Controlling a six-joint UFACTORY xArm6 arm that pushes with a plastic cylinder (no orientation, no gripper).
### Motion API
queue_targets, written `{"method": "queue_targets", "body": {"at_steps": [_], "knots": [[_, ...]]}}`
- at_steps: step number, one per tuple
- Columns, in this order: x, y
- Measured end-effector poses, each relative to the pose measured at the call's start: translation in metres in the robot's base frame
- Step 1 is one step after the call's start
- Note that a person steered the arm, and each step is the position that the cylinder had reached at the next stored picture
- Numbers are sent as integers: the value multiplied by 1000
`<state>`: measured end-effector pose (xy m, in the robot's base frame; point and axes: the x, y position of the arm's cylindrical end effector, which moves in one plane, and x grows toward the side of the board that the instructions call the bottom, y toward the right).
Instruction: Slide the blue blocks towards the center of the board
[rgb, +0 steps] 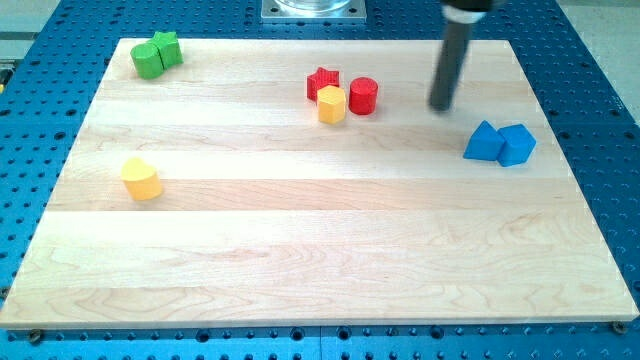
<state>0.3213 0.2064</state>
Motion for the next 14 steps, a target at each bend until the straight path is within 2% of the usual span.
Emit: {"method": "queue_targets", "body": {"at_steps": [1, 2, 3, 4, 5, 6, 7, 8, 9, 10, 11, 12, 13, 14], "knots": [[24, 129], [48, 120], [97, 84], [106, 66], [74, -52], [75, -86], [95, -62], [94, -116], [75, -161], [85, -160], [122, -171], [92, -197], [62, -180], [111, -221]]}}
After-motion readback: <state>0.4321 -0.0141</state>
